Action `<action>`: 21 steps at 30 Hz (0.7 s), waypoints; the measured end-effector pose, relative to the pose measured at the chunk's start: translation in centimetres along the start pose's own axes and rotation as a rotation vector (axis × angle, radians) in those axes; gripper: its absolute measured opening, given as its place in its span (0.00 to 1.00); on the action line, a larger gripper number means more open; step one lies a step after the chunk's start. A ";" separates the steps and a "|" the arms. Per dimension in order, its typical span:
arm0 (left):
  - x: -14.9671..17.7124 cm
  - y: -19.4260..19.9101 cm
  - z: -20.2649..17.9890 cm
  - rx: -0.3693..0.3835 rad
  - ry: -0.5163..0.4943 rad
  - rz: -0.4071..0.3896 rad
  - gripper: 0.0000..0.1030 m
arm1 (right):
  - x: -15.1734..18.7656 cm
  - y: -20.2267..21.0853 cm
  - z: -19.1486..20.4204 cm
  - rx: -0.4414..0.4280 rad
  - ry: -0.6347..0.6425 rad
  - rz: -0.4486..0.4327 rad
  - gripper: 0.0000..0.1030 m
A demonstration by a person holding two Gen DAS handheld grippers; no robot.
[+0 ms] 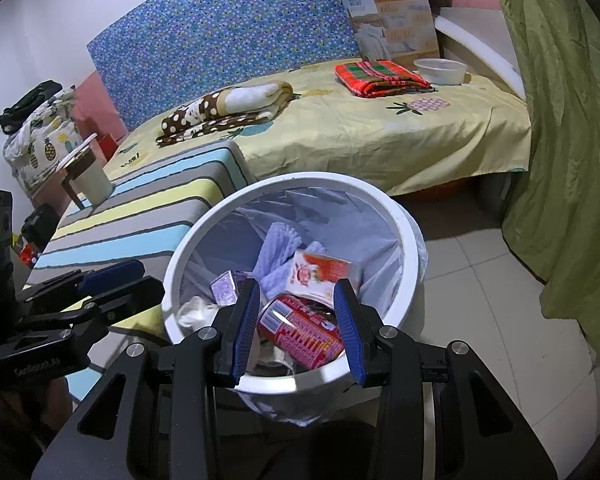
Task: Collect trash
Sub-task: 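Open both grippers to drop the cup and carton into the bin, then withdraw both grippers from the bin back over the table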
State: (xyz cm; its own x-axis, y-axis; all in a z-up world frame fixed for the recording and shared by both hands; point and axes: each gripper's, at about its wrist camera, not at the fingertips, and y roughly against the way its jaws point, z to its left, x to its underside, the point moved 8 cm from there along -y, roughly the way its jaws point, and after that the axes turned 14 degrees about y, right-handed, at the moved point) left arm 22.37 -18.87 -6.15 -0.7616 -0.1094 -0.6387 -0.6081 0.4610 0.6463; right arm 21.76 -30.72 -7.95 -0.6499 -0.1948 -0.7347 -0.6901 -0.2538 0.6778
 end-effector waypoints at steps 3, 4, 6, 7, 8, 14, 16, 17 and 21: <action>0.2 0.8 0.4 -0.004 0.003 -0.005 0.53 | 0.0 0.5 0.4 -0.004 0.004 -0.012 0.40; 0.3 1.1 0.5 -0.006 0.005 -0.007 0.53 | 0.0 0.6 0.6 -0.006 0.006 -0.015 0.40; 0.6 1.6 0.9 -0.012 0.011 -0.009 0.53 | 0.1 0.8 0.9 -0.009 0.009 -0.021 0.40; 0.8 1.8 1.0 -0.015 0.012 -0.009 0.53 | 0.1 0.9 1.1 -0.010 0.009 -0.023 0.40; 0.9 2.0 1.1 -0.019 0.012 -0.011 0.53 | 0.1 1.1 1.3 -0.014 0.010 -0.027 0.40; 1.8 3.7 1.7 -0.059 0.007 -0.033 0.53 | 0.3 2.0 2.9 -0.024 0.032 -0.049 0.40; 2.0 4.3 1.9 -0.070 0.013 -0.045 0.53 | 0.3 2.3 3.5 -0.022 0.041 -0.059 0.40; 2.1 4.6 2.0 -0.074 0.016 -0.050 0.53 | 0.4 2.5 3.9 -0.021 0.047 -0.064 0.40; 2.4 5.9 2.3 -0.086 0.024 -0.073 0.53 | 0.7 3.1 5.2 -0.028 0.075 -0.072 0.40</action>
State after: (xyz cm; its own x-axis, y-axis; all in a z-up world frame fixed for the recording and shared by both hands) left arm 17.42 -14.39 -4.80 -0.7189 -0.1612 -0.6762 -0.6787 0.3734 0.6325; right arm 17.55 -26.66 -6.21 -0.5727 -0.2447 -0.7824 -0.7242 -0.2962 0.6227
